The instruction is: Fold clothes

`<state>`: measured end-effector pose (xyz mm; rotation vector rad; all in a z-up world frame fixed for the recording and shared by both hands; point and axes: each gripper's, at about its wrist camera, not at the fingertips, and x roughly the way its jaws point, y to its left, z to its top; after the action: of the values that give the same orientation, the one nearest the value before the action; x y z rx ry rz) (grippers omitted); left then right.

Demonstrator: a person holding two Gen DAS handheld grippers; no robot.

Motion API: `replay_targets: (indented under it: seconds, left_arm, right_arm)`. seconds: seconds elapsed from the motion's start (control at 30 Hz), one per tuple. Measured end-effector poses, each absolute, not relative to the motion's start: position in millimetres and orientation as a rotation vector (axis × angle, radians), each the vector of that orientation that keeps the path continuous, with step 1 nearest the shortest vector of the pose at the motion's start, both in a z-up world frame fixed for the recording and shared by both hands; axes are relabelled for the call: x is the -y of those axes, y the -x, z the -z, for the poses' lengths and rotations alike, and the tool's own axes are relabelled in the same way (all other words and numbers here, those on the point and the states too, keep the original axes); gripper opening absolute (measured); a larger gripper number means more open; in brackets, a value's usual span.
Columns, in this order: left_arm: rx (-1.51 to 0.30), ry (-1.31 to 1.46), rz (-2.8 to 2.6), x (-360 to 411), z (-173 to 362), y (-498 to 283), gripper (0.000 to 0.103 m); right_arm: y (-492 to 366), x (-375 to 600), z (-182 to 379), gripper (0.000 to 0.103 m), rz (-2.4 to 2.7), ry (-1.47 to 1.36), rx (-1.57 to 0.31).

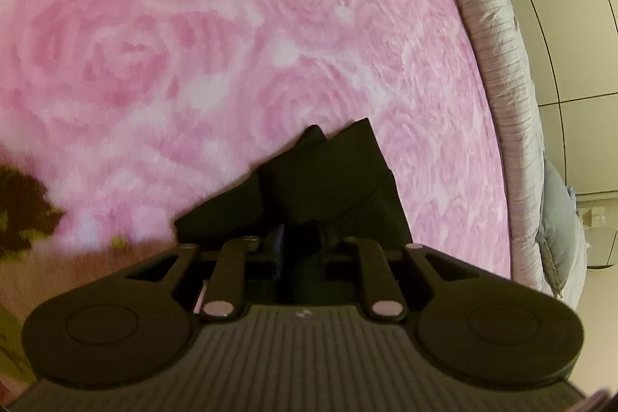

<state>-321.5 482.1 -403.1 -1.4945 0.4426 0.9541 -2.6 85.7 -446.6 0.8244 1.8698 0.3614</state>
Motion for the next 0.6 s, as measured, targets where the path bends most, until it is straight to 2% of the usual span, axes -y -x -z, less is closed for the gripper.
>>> replay_targets:
  seconds: [0.03, 0.07, 0.1, 0.13, 0.33, 0.53, 0.6]
  left_arm:
    - [-0.438, 1.489, -0.952, -482.4, 403.5, 321.3, 0.011]
    - [-0.438, 1.474, -0.947, -483.0, 403.0, 320.7, 0.005]
    - [-0.438, 1.457, -0.941, -483.8, 402.4, 320.0, 0.004]
    - [-0.435, 1.441, -0.934, -483.8, 399.6, 319.7, 0.003]
    - [-0.372, 1.242, -0.863, -462.8, 356.5, 335.0, 0.002]
    - [-0.482, 1.235, -0.896, -447.7, 382.1, 350.7, 0.002]
    - [-0.463, 1.197, -0.891, -442.5, 378.7, 353.2, 0.002]
  right_arm:
    - [1.2, -88.8, 447.5, 0.034, -0.367, -0.816, -1.861]
    - [-0.5, -92.9, 448.2, 0.032, -0.376, -0.803, -1.854]
    - [-1.6, -97.6, 446.6, 0.011, -0.398, -0.776, -1.838]
    - [-2.2, -101.8, 442.5, 0.003, -0.433, -0.743, -1.819]
    - [-2.1, -113.7, 415.8, 0.001, -0.547, -0.646, -1.718]
    - [8.2, -120.2, 419.0, 0.001, -0.541, -0.539, -1.74]
    - [11.1, -125.4, 417.5, 0.001, -0.558, -0.503, -1.727]
